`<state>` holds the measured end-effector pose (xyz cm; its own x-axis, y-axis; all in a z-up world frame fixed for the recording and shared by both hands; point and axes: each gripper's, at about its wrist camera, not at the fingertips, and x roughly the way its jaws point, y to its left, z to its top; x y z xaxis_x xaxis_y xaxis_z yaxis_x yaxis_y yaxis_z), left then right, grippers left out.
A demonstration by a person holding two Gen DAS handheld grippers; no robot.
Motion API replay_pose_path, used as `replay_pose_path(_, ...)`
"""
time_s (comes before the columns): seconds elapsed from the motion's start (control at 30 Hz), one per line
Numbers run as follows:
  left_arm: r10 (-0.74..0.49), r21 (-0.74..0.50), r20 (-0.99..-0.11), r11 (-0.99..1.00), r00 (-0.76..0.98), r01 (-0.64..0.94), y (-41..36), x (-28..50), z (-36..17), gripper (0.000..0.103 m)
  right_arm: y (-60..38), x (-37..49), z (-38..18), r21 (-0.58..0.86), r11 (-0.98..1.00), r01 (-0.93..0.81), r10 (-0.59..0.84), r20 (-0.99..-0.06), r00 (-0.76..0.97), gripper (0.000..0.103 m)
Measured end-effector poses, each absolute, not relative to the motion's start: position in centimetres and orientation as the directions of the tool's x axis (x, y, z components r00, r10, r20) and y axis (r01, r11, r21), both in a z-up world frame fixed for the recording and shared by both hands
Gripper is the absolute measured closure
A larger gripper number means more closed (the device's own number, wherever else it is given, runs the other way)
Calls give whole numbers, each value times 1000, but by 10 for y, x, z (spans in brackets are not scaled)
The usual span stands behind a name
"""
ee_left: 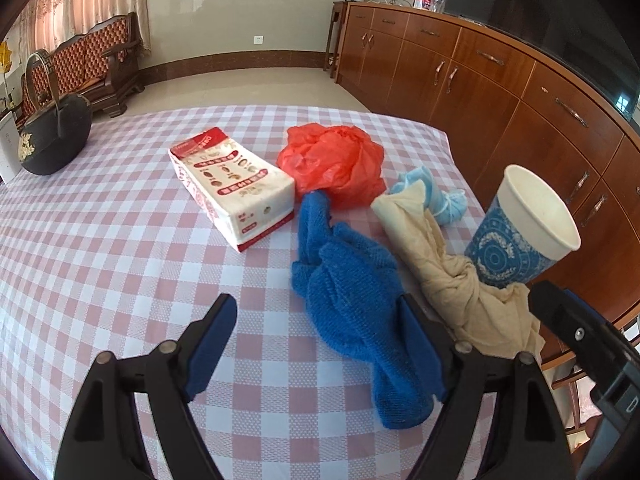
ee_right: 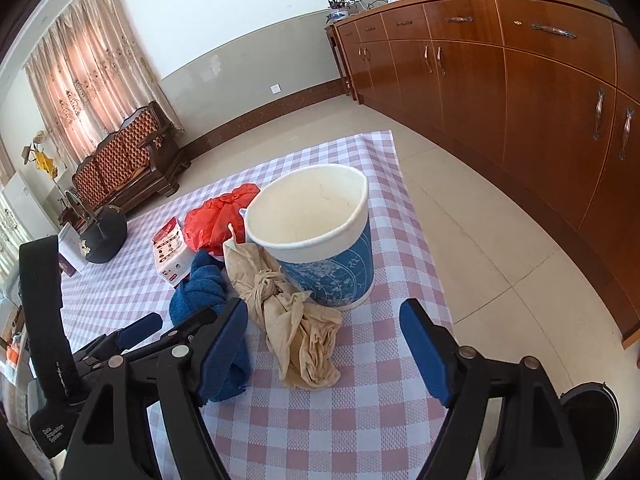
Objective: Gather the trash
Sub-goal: 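Grasp the blue-patterned paper cup with the right gripper while the left gripper grasps the blue cloth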
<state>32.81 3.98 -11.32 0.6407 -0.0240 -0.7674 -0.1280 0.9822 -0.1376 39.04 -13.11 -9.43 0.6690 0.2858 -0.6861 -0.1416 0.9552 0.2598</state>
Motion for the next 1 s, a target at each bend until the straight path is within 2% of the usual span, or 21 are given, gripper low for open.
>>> replay_pose_path(0.2, -30, -145, -762, 981, 647, -125, 47, 335, -116, 20, -120, 413, -96, 235, 961, -149, 272, -679, 682, 20)
replay_pose_path(0.5, -111, -222, -752, 971, 650, -92, 45, 343, -118, 21, -110, 435, -105, 214, 964, -157, 262, -683, 682, 19)
replay_pose_path(0.57, -132, -241, -749, 967, 649, -82, 43, 345, -119, 28, -109, 435, -104, 207, 965, -162, 260, -673, 692, 20)
replay_pose_path(0.6, -139, -247, -748, 966, 648, -78, 43, 346, -120, 35, -109, 436, -105, 208, 964, -164, 263, -669, 695, 20)
replay_pose_path(0.67, -162, -263, -746, 963, 646, -62, 41, 347, -121, 45, -110, 437, -105, 208, 964, -163, 262, -663, 701, 34)
replay_pose_path(0.73, -164, -259, -742, 965, 650, -51, 38, 347, -120, 53, -109, 438, -105, 208, 965, -161, 260, -660, 705, 34)
replay_pose_path(0.83, -175, -264, -733, 964, 657, -38, 33, 346, -120, 61, -111, 439, -105, 215, 964, -158, 262, -656, 708, 36)
replay_pose_path(1.0, -192, -280, -719, 960, 668, -26, 33, 340, -117, 68, -113, 431, -97, 201, 966, -165, 256, -631, 732, 38)
